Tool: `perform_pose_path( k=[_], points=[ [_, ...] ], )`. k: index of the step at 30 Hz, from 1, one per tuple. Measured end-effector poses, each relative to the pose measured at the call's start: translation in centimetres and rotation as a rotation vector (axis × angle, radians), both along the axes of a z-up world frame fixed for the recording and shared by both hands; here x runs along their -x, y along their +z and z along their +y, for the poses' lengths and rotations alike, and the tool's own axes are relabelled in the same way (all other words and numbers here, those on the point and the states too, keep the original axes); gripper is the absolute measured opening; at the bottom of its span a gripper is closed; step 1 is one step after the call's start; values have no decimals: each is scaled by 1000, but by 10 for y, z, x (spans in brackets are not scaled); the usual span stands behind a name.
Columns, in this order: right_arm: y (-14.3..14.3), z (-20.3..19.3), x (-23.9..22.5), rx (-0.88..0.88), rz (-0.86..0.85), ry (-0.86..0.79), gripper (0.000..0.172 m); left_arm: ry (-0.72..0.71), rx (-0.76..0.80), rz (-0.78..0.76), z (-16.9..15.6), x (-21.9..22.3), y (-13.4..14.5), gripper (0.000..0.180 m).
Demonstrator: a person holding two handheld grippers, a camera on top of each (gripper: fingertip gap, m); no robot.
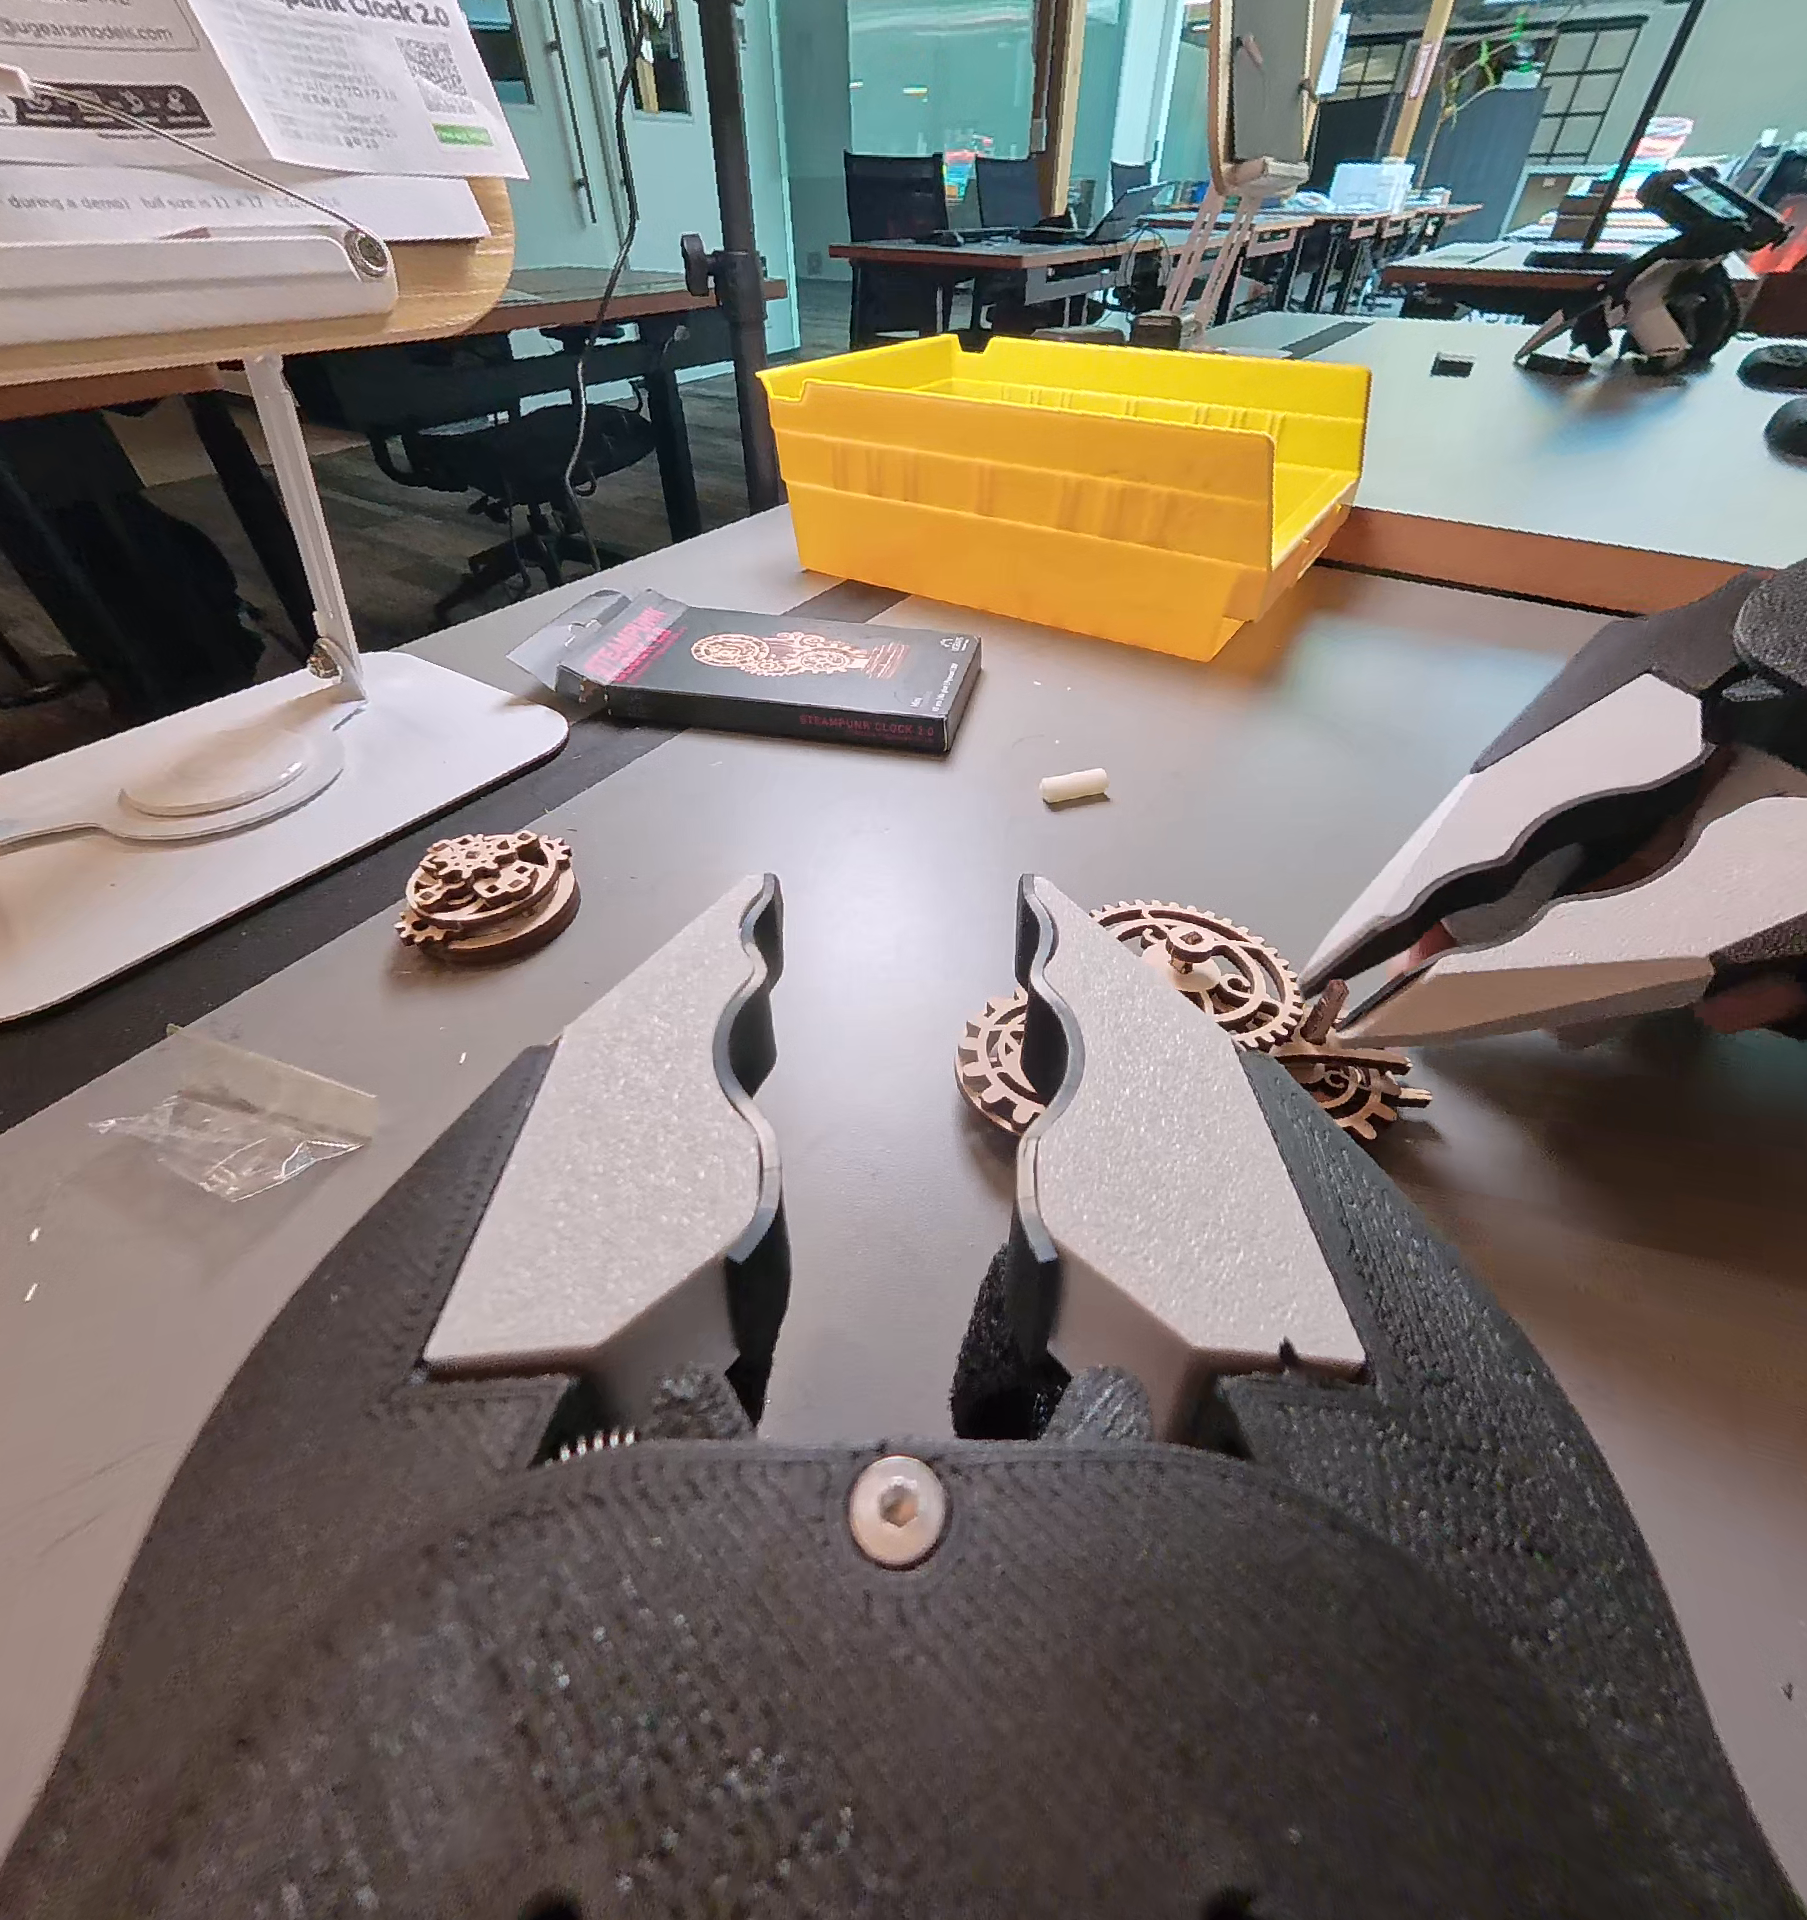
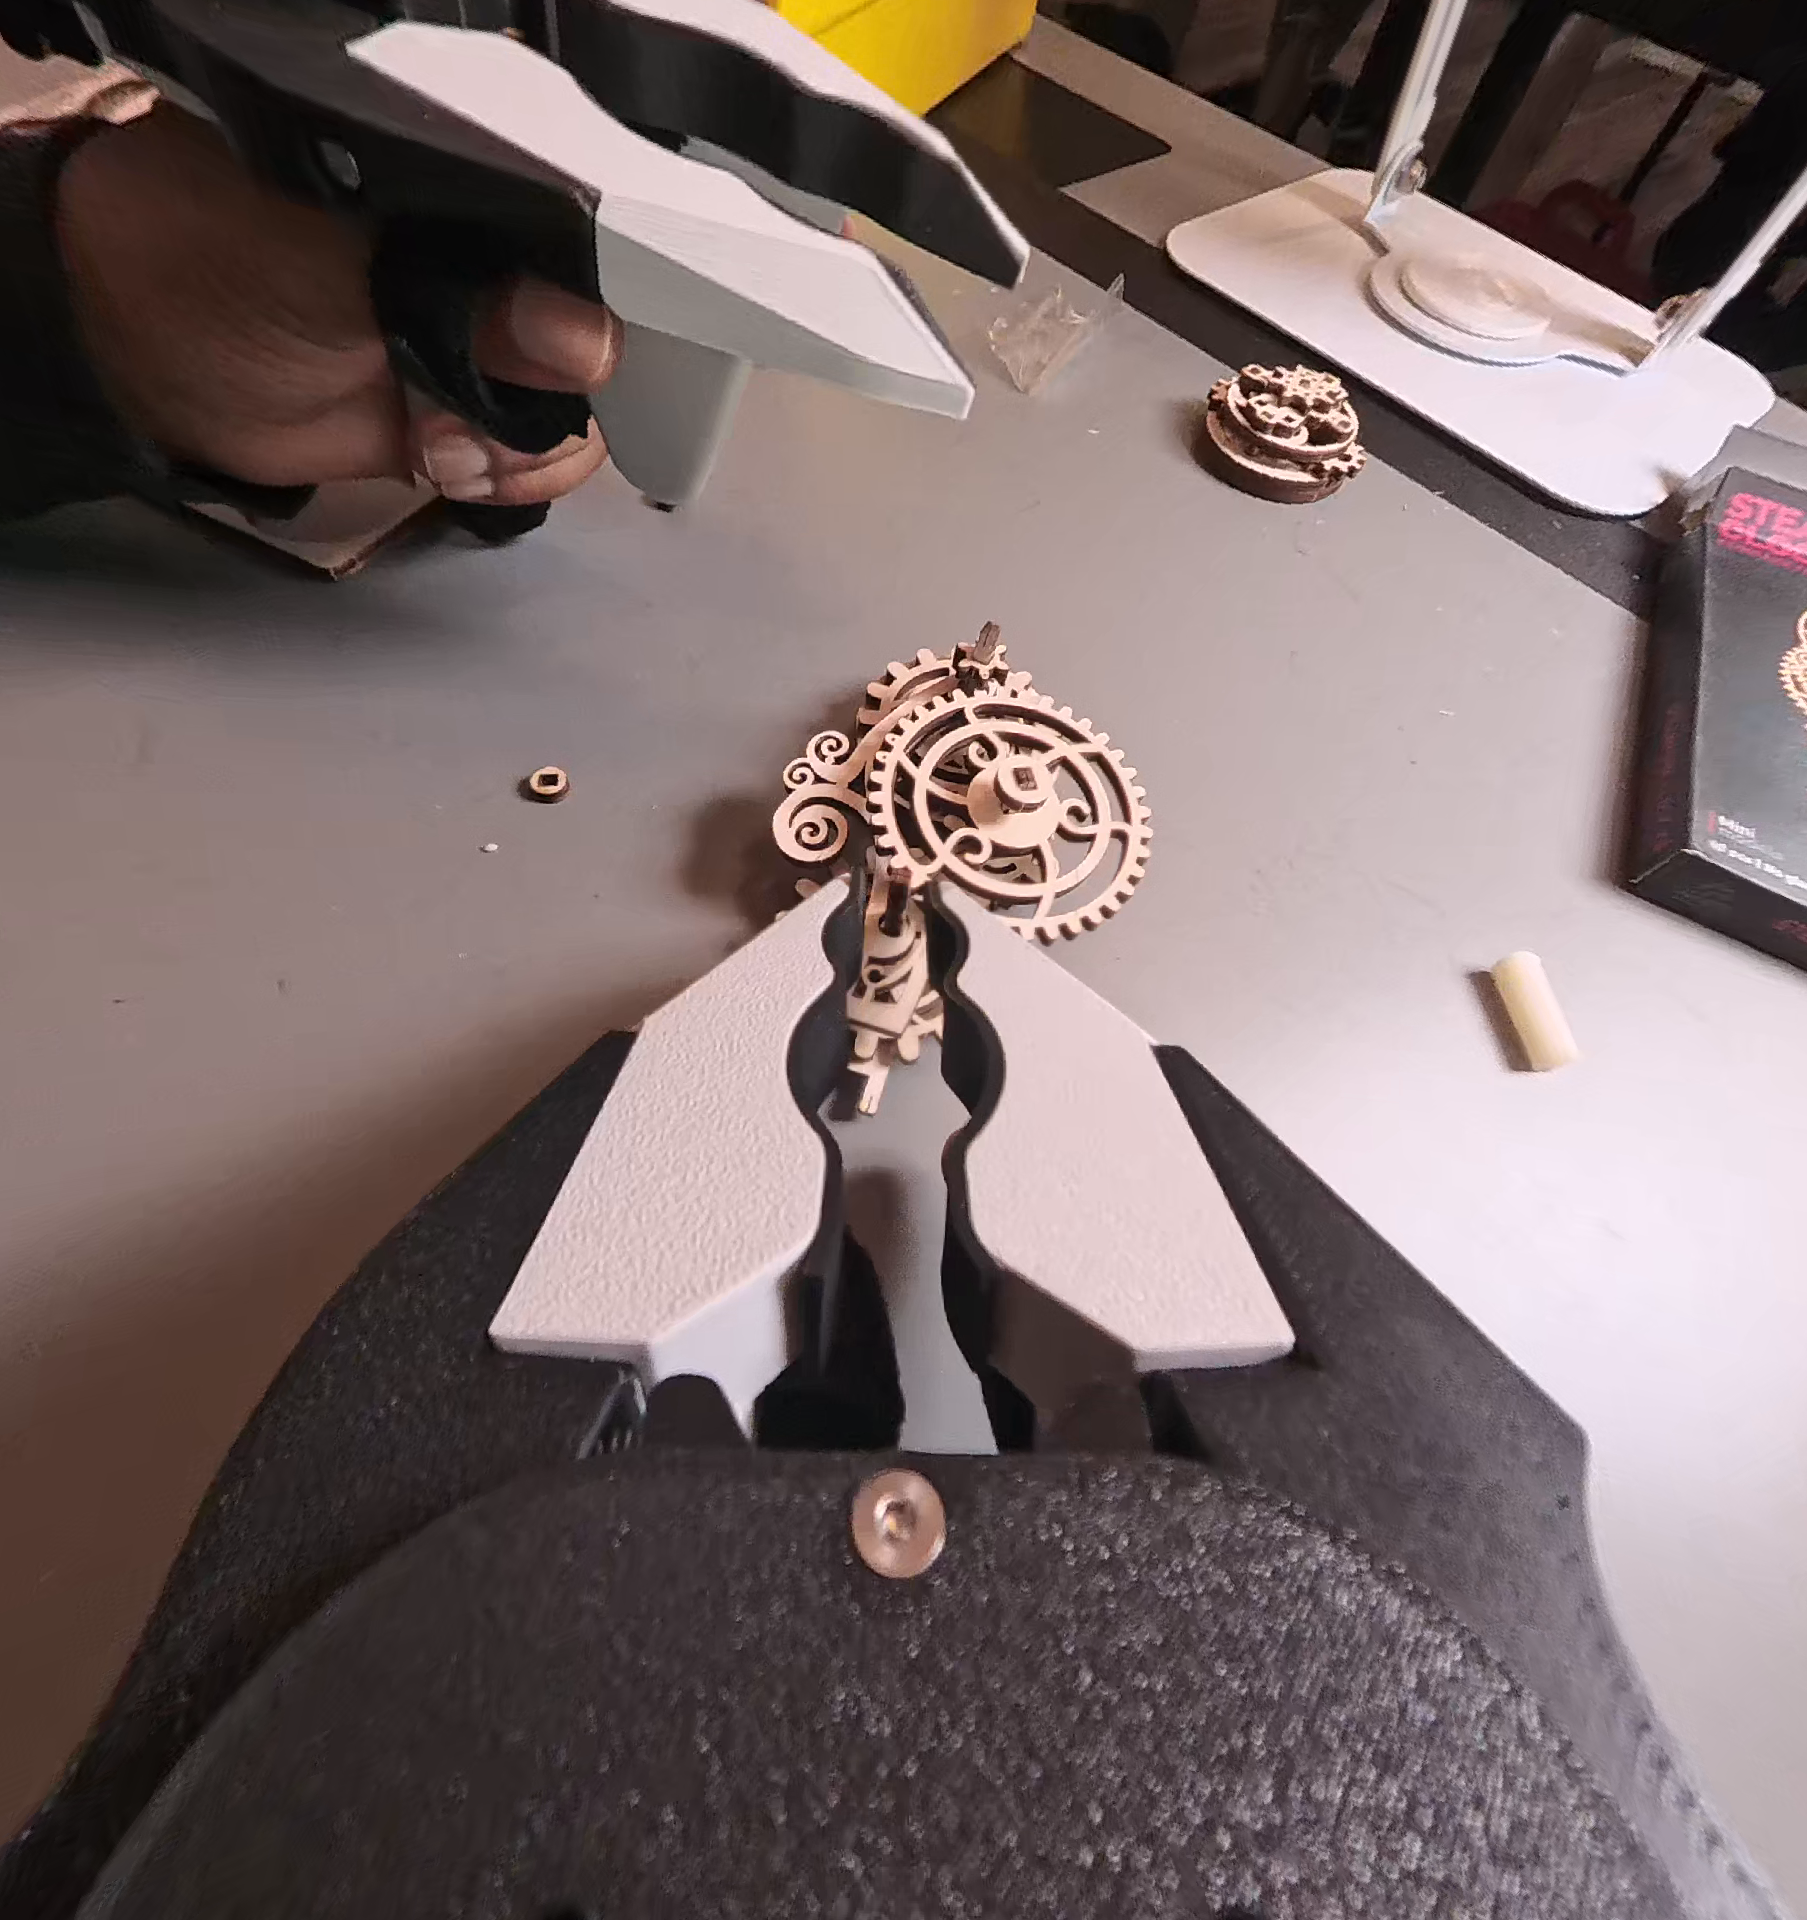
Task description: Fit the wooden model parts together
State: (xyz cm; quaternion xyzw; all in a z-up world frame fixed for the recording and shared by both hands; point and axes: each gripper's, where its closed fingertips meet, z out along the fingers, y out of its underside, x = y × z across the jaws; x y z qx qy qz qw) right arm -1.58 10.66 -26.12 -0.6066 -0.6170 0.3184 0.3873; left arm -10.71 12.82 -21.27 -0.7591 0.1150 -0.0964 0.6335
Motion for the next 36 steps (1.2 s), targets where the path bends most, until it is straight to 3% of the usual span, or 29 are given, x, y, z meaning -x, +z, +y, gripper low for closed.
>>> perform_pose_path(
  k=[5,14,20,28,36],
  points=[
    [3,1,1,19,21,-3,2,-6,3,-8,0,0,0,44],
    [27,3,-2,585,211,-16,1,-27,60,-344,1,11,5,47],
    [38,7,-4,796,291,-11,2,-66,93,-401,1,7,1,49],
    [52,7,-7,874,365,23,2,-121,115,-451,-1,0,0,52],
    [98,18,-21,849,600,87,2,-315,94,-772,-9,-15,26,68]
  ],
)
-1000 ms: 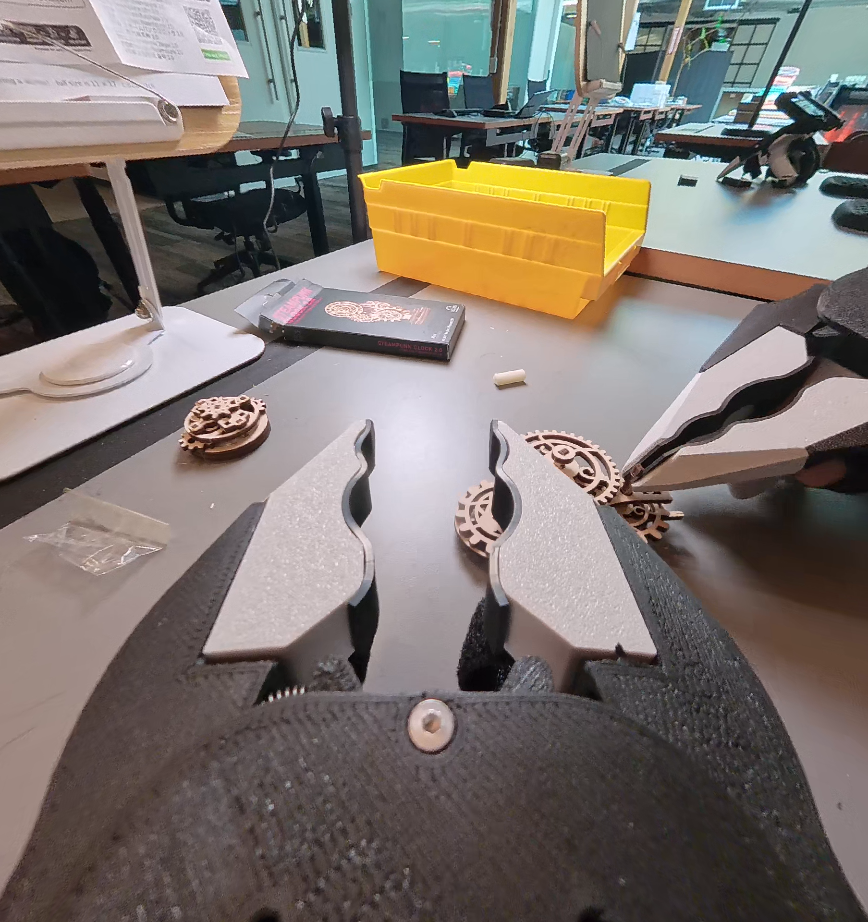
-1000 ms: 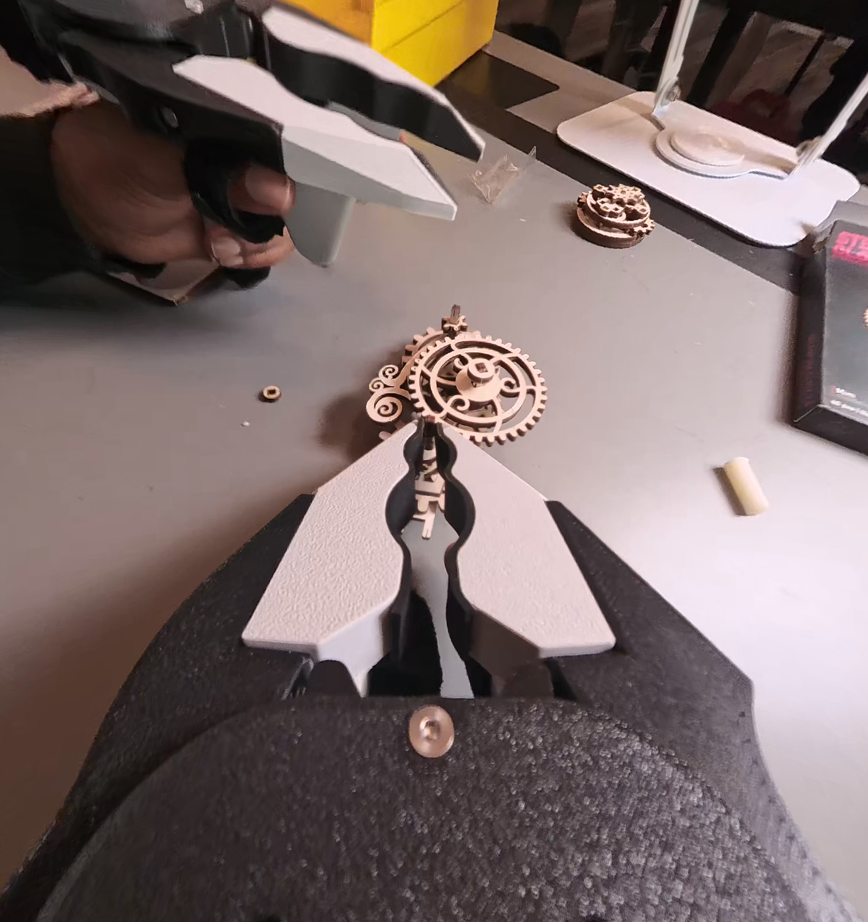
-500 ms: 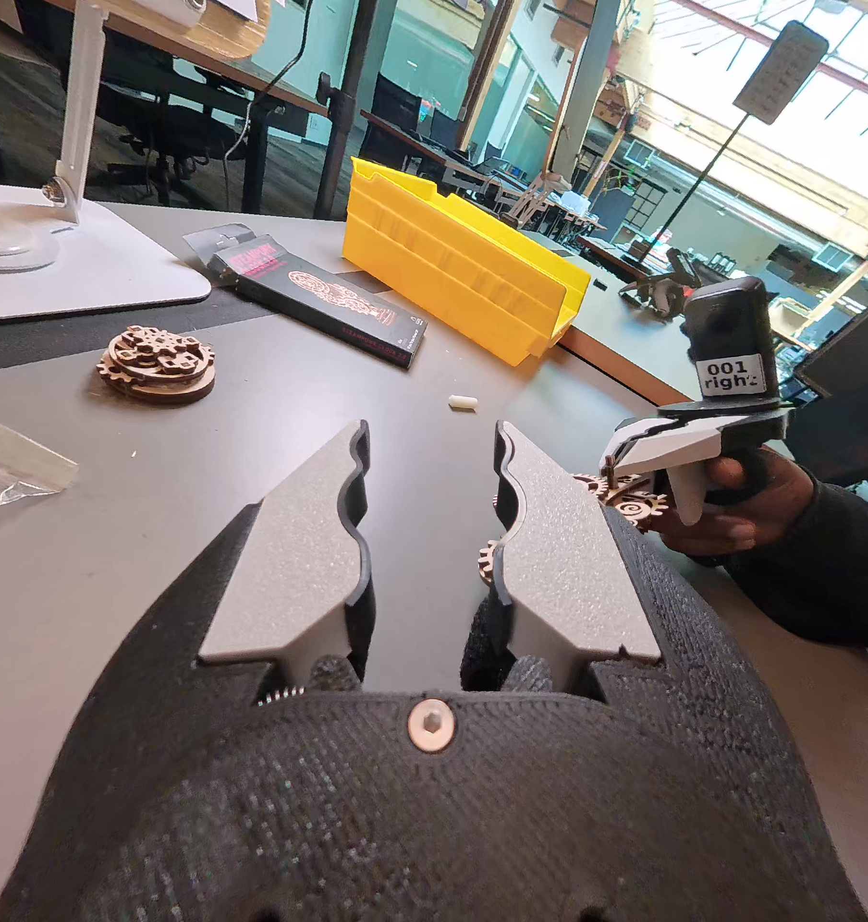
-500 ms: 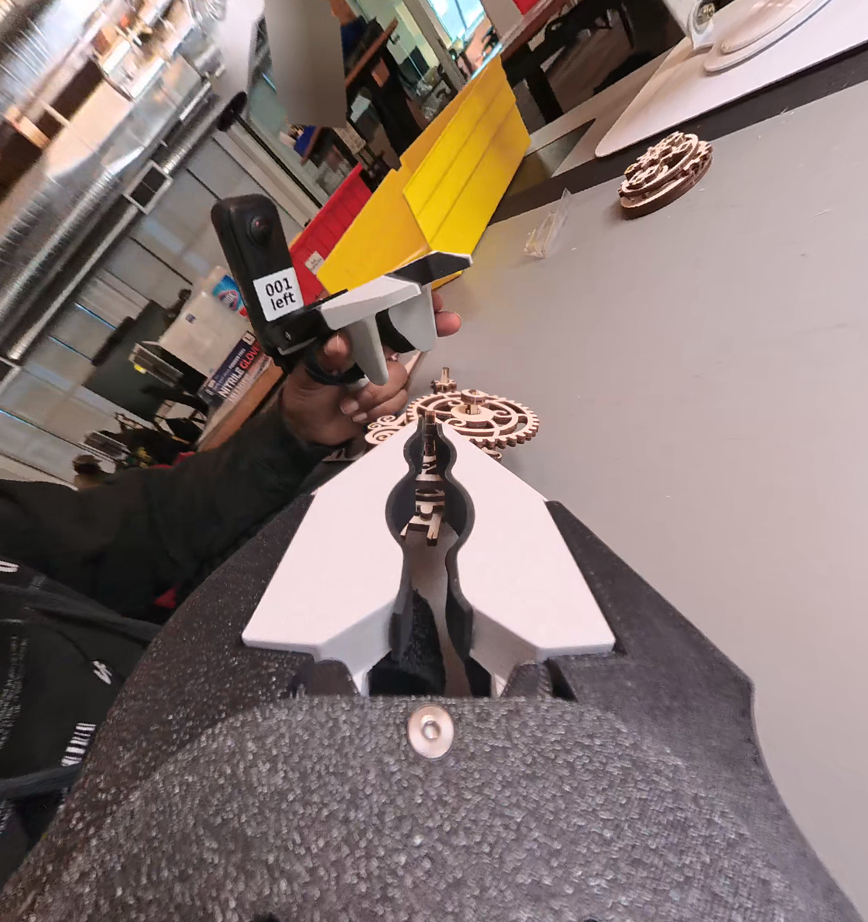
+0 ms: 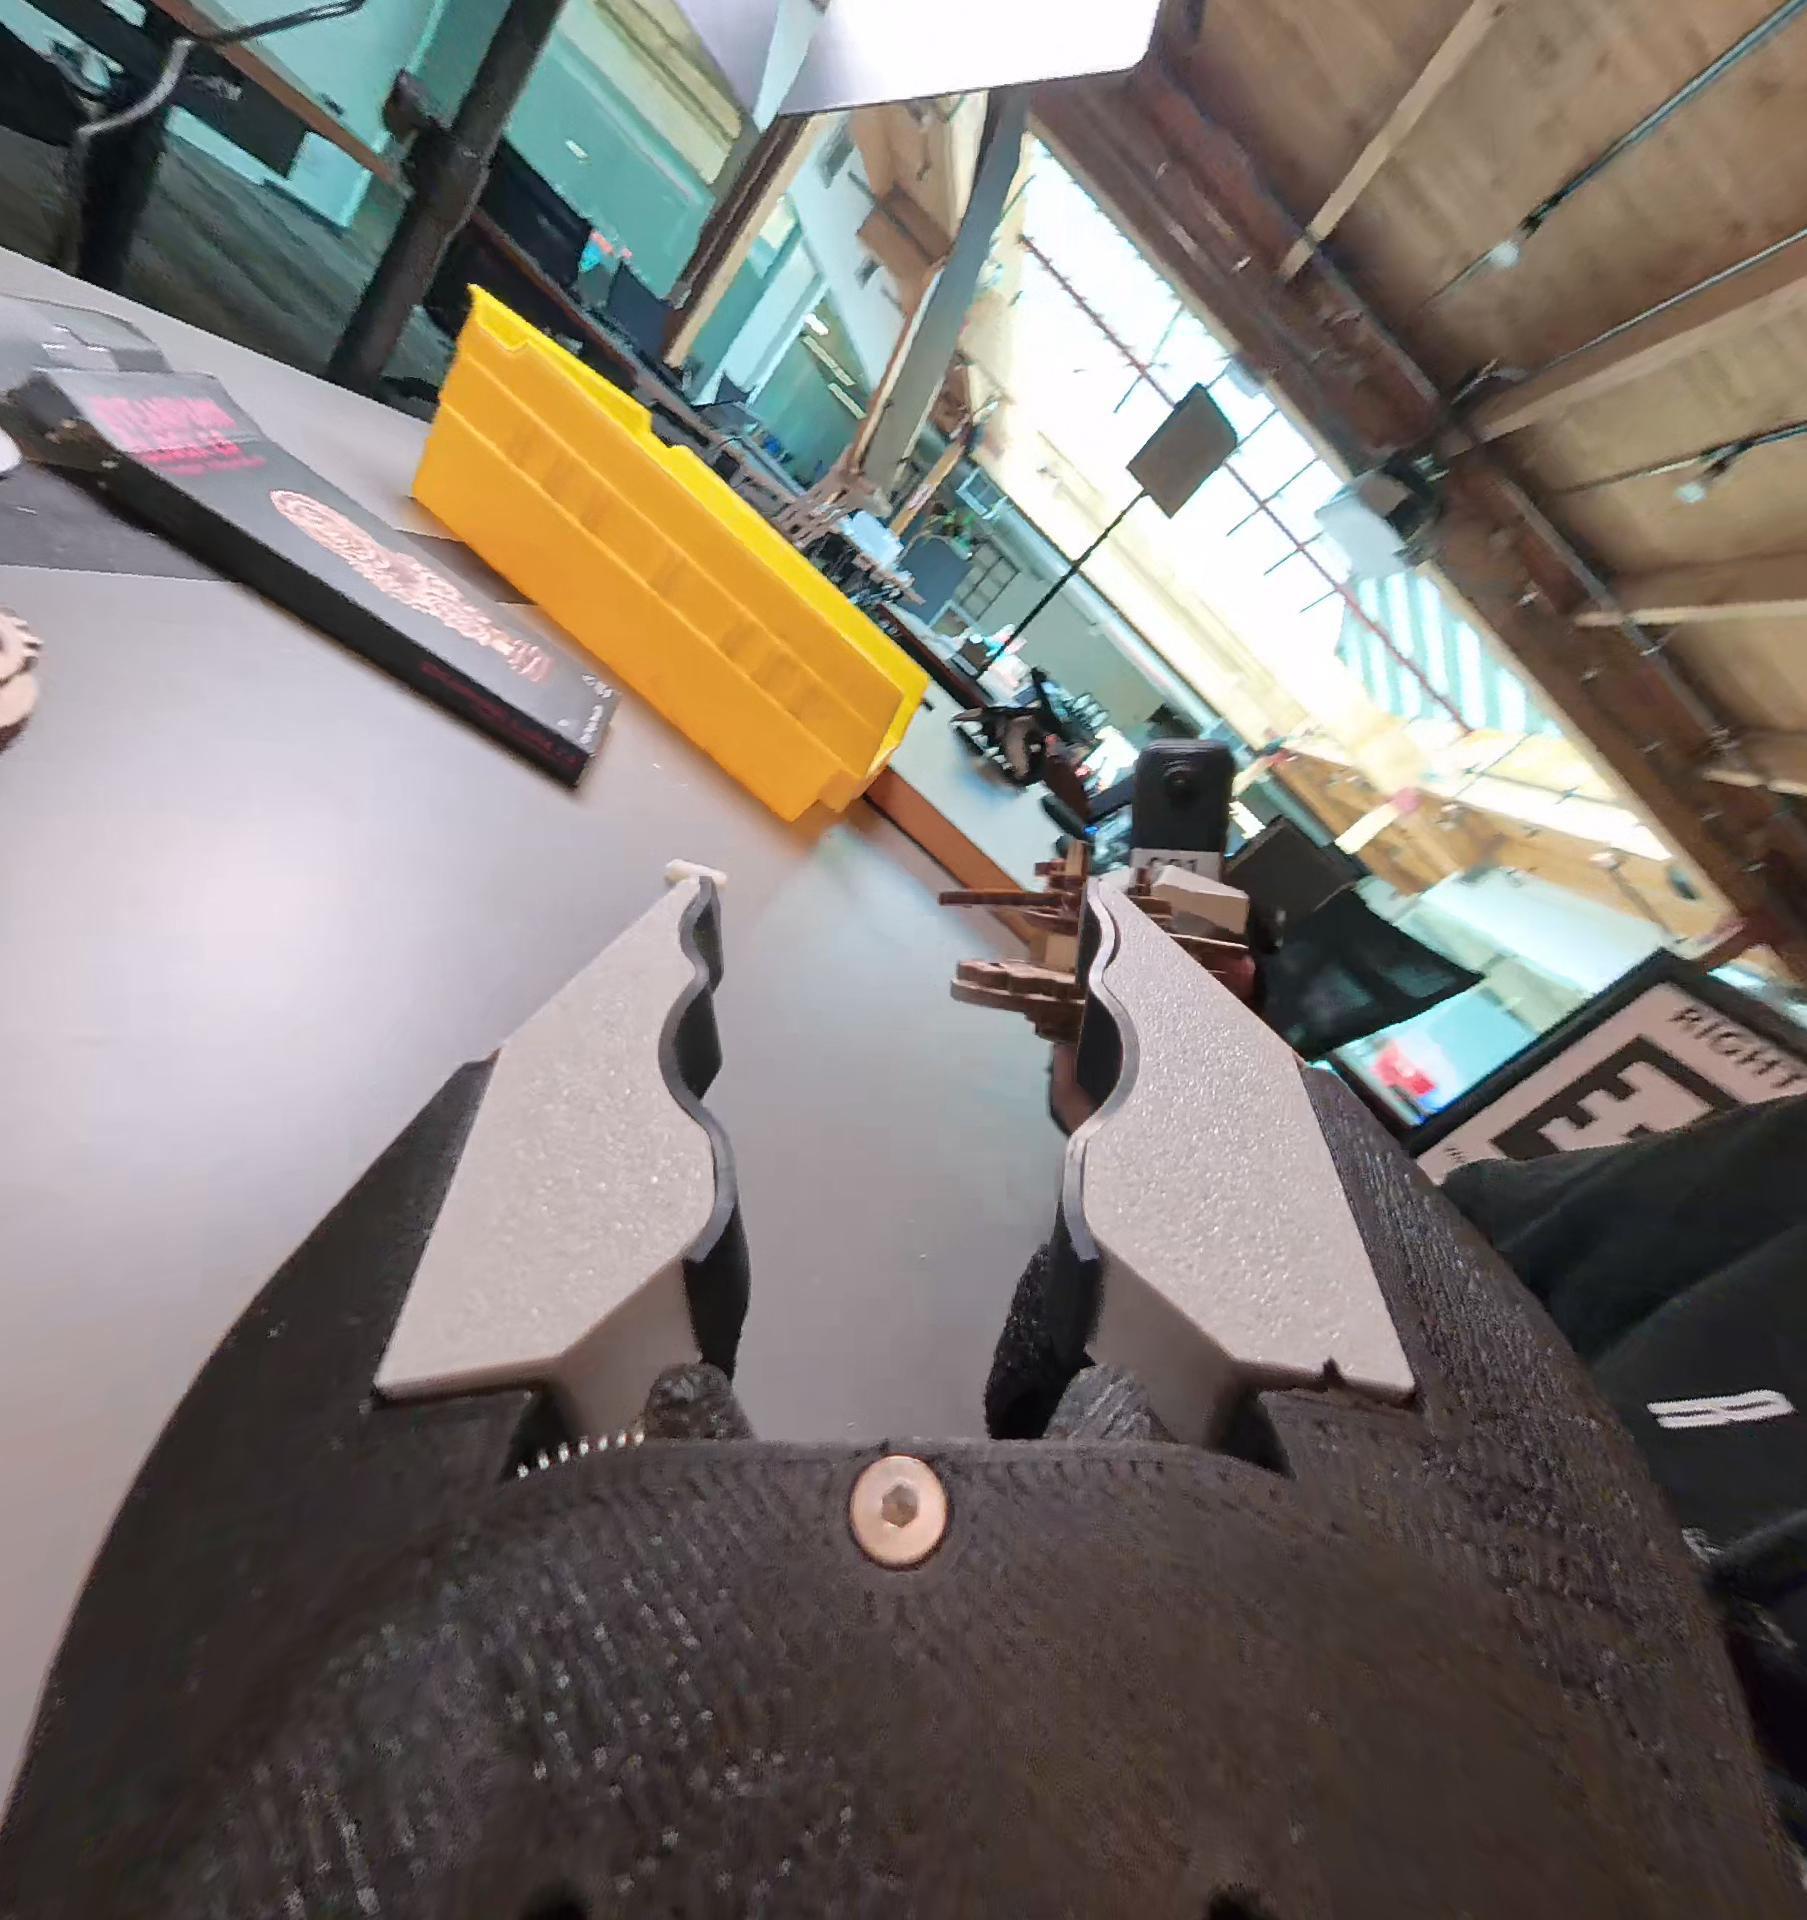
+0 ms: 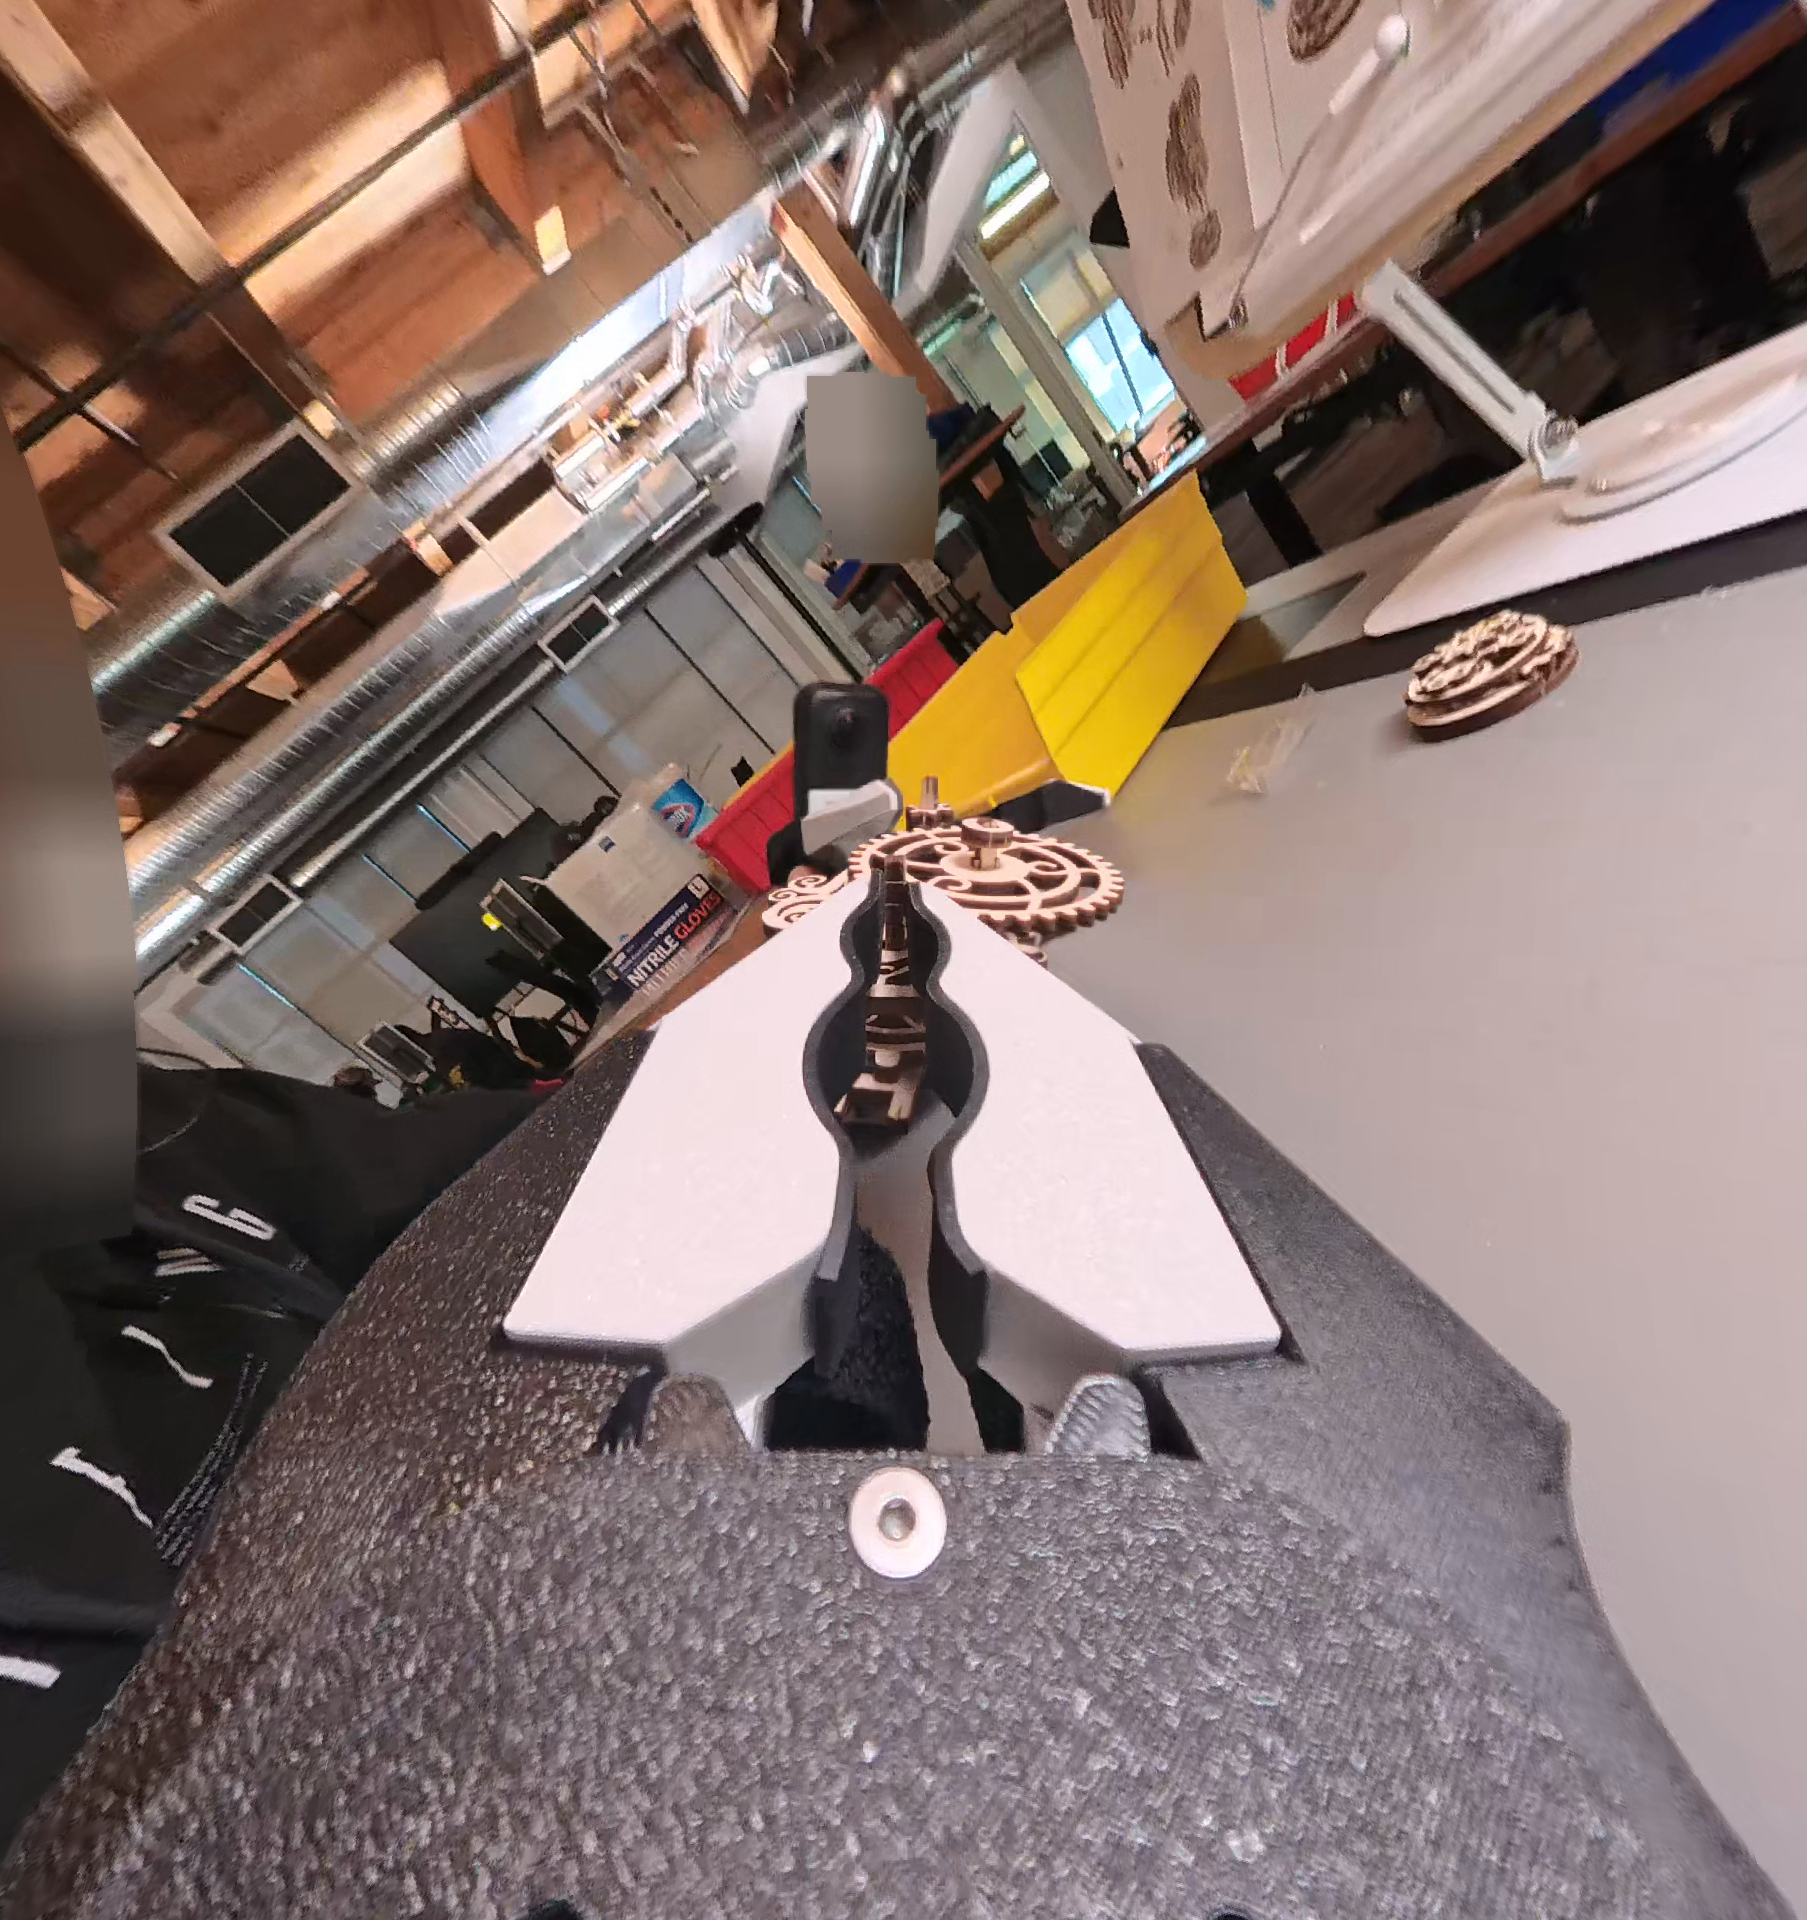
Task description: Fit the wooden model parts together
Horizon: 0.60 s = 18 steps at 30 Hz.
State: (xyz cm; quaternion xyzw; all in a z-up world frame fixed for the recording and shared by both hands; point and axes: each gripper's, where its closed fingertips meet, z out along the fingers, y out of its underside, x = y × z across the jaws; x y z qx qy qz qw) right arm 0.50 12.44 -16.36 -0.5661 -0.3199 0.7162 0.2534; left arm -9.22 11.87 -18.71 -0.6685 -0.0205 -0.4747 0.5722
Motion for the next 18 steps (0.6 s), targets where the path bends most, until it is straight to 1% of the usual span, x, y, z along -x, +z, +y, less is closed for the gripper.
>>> perform_pose_path(
  k=[2,5,6,9,14,18],
  points=[
    [10,2,-4,11,50,-10,2,-67,-27,-51,-6,-9,8,68],
    [22,4,-11,60,123,-2,2,-188,-66,-35,-18,-32,13,65],
    [25,5,-13,84,143,4,2,-214,-79,-26,-22,-39,15,61],
    [29,7,-16,142,181,23,2,-231,-118,-83,-27,-48,31,50],
    [30,3,-15,102,187,30,2,-210,-162,-116,-29,-38,41,50],
    [37,8,-20,99,227,10,2,-192,-196,-76,-31,-32,41,51]
  ],
)
